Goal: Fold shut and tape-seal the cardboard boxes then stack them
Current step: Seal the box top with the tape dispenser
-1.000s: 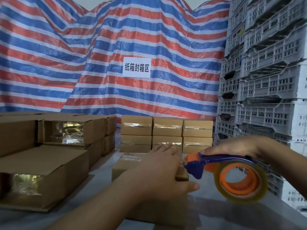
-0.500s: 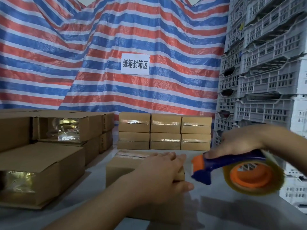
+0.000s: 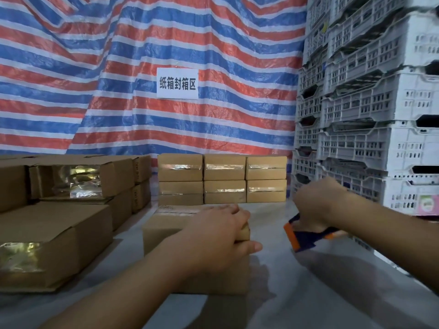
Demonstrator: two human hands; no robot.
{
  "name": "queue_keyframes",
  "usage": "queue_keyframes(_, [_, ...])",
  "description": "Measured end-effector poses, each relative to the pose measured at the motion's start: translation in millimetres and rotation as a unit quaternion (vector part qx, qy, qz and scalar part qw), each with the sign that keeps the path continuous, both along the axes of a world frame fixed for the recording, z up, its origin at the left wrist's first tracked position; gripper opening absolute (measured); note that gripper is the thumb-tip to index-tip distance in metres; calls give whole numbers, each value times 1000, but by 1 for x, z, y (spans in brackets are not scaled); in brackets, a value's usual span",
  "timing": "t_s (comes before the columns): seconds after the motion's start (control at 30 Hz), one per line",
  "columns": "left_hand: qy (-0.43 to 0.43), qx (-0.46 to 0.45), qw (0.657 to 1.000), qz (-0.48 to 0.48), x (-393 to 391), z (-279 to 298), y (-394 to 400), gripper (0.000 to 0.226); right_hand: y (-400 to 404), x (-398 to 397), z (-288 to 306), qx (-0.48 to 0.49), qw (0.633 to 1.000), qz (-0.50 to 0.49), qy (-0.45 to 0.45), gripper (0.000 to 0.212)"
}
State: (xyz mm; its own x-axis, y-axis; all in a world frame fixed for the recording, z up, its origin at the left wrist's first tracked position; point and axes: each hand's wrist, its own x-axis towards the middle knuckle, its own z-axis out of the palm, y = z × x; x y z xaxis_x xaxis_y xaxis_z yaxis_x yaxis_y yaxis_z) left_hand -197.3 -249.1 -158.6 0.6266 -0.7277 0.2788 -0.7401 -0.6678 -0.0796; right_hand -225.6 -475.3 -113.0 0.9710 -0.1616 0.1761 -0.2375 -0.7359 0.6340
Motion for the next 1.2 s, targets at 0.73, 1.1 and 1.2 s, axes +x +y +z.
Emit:
queue_keyframes(0.73, [-1,19,1000,-1,-4,4,-2,70,1,-7,-40,415,844,116,-319,92])
queue_keyframes(1.1, [190,-136,971,-42,7,21,10,91,117,6,-29,864,470,123,-133,74])
queue_keyframes(1.2, [226,-209,950,-41,16,44,39,75,119,11,-31,859,478,110,-147,73])
